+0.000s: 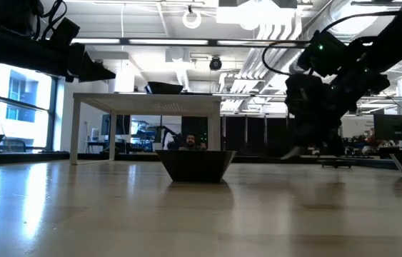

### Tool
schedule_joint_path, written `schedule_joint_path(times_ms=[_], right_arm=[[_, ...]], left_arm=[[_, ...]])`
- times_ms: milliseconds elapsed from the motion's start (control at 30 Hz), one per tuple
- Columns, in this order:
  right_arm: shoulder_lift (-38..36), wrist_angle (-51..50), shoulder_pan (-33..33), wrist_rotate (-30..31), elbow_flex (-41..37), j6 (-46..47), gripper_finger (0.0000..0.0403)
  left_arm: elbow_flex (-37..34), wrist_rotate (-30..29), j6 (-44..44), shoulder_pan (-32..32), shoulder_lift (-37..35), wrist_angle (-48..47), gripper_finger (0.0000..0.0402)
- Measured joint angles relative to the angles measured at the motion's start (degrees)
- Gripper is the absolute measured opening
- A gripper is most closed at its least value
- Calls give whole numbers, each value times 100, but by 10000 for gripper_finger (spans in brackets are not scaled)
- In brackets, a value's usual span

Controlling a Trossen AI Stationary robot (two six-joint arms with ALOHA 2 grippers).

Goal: Pick & Place Mini shaped plates
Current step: Stack the black leaf-shaped plate on top of the black leaf-shaped plates on the shelf

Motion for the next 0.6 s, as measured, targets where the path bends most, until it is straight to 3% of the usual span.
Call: schedule_joint_path(times_ms=[167,333,467,600], right_arm=[[-501,-724,0,-294,542,-24,6],[-686,-2356,-267,-334,1979,-552,6],[-317,-3268,-826,-322,3382,-1224,3],[532,-3926,-1537,-544,4795,-1949,3]], left_arm=[[0,0,0,0,0,4,5],[0,2,-2,0,2,11,5],[0,7,28,0,2,15,5],[0,22,139,0,0,67,5]])
